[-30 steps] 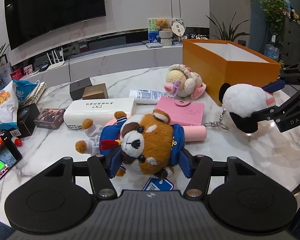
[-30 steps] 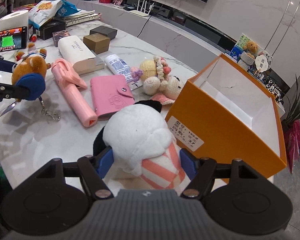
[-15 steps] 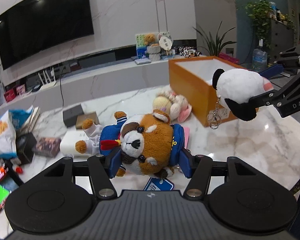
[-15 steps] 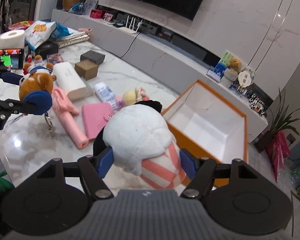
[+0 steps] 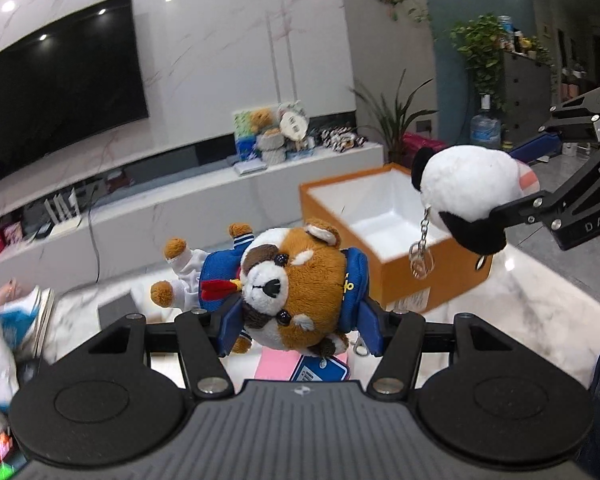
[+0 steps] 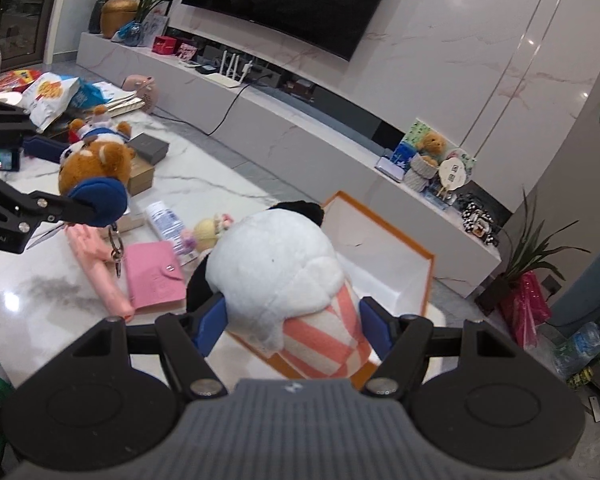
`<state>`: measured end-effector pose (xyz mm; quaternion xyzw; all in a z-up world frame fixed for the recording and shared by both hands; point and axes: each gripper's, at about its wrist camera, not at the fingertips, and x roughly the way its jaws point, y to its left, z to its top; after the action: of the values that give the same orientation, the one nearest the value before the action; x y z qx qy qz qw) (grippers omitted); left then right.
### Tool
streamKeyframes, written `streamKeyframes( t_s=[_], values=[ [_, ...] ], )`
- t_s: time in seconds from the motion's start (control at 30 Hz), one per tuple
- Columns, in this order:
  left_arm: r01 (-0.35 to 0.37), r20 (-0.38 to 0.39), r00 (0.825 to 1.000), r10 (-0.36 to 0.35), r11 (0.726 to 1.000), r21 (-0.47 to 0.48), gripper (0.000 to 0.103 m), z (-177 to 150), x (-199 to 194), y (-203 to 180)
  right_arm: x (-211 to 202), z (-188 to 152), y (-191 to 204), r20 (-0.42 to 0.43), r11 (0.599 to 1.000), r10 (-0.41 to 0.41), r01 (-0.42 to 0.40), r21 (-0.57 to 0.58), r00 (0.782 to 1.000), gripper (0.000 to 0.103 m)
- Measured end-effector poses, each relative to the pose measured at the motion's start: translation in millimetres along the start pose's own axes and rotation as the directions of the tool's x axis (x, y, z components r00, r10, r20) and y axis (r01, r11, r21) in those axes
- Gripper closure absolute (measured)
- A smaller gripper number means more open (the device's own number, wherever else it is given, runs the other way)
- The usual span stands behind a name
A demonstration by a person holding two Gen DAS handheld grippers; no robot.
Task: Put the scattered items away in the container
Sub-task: 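Carry both plushes over the orange box and lower them inside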
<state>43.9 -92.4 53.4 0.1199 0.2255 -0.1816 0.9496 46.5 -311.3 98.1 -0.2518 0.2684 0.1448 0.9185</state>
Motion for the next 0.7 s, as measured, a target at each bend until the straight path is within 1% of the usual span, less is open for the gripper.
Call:
streamKeyframes(
  t_s=[0.1,0.23,0.4,0.53,0.7],
  values=[
    [0.028,0.026,0.999,-0.029,0.999,0.017,0.035,25,11,-2,-1,8,-14,0.001,1.000,-0.024,0.024,0.003,1.000,0.030],
    [0.064,0.056,0.996,-0.068,0.995,0.071,0.035,59,29,-11,1,20,-36,0.003,0.998,-0.055,0.055,0.005,0.998,0.030],
    [0.108,0.071,0.991,-0.118,0.986,0.124,0.035,97,57,-26,9,35,-68,0.002,0.996,-0.088,0.088,0.000,0.996,0.030],
    [0.138,0.063,0.987,-0.149,0.977,0.163,0.035,115,81,-36,25,44,-90,-0.013,0.994,-0.105,0.105,0.003,0.994,0.030],
    [0.185,0.023,0.981,-0.194,0.959,0.216,0.035,122,113,-53,53,44,-104,-0.048,0.994,-0.110,0.111,0.007,0.993,0.030]
  ],
)
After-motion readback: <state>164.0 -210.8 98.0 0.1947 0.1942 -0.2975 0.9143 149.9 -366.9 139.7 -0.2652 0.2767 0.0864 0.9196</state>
